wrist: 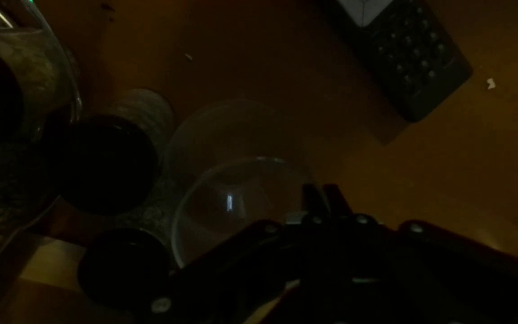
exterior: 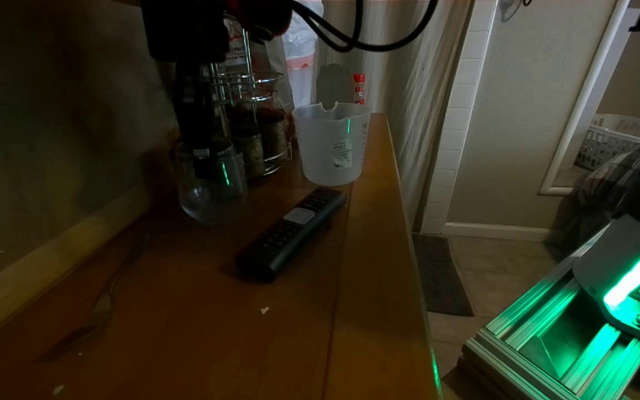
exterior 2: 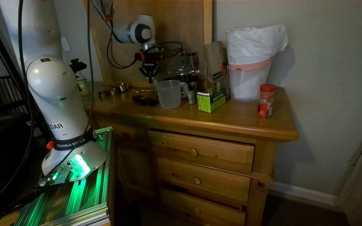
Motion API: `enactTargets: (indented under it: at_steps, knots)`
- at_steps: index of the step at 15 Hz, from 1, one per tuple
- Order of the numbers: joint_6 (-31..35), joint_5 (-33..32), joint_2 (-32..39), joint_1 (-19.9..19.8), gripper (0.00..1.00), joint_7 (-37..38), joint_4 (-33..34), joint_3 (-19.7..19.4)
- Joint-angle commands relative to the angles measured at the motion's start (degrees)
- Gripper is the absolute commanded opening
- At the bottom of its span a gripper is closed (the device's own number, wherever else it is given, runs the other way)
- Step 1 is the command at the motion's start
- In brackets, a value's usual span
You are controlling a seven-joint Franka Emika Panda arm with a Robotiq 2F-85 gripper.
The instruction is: Put the glass cup in the clear jug.
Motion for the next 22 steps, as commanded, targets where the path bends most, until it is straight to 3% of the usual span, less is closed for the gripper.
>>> enactTargets:
  at_steps: [1, 5, 9, 14, 22]
  knots:
    - [0.11, -0.82, 0.04, -0.80, 0.01, 0.61, 1.28, 1.60]
    - [0.69, 4.03, -2.65, -1.53, 0.01, -3.73, 0.95, 3.34]
    - [-2.42, 14.73, -8.10, -2.46, 0.01, -13.94, -0.04, 4.95]
    - [-9.24, 25.80, -18.61, -0.90, 0.01, -24.86, -3.37, 2.03]
    - [-23.16, 18.67, -33.98, -0.88, 0.01, -12.31, -10.05, -3.21]
